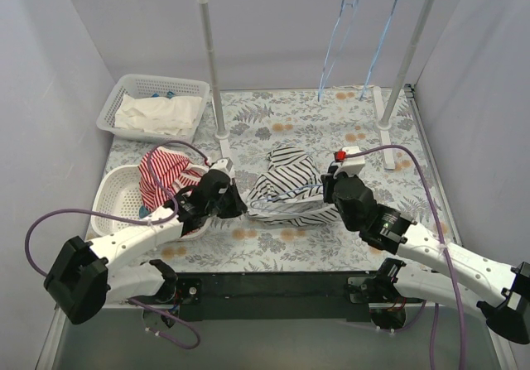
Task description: Place the tank top on the hanger
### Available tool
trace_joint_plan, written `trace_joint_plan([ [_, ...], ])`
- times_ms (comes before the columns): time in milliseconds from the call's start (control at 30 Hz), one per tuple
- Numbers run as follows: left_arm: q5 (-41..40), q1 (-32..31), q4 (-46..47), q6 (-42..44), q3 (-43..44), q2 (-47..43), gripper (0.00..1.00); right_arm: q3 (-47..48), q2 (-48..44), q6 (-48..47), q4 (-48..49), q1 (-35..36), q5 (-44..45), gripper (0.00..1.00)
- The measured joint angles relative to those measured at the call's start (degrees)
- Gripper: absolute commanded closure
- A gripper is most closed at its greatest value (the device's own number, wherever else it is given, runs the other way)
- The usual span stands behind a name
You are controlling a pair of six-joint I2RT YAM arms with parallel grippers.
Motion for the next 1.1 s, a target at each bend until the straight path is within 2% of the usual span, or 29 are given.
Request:
trace_joint_plan([
  [233,3.2,0.0,1.1,-1.6,-5.7,-6.6,1.0,0.5,2.2,1.4,-0.9,0.0,2.8,0.99],
  [333,3.1,0.0,1.4,-1.9,-5.8,-9.5,1.0,0.5,2.9,1.8,-1.1,0.0,2.7,0.99],
  [500,2.3,0.0,1.0,-1.7,-5.2,-9.4,1.0,0.5,3.0,1.9,-1.1,0.0,2.2,0.99],
  [867,3.9,0.0,-0.5,2.8,4.0,-7.7,1.0,1.1,3.1,1.6,-1.1,0.0,0.6,0.99],
  [1100,7.1,0.0,-2.3,6.2,12.9,-7.6,1.0,12.7,10.5,-1.7,-0.8,0.0,2.1,0.99],
])
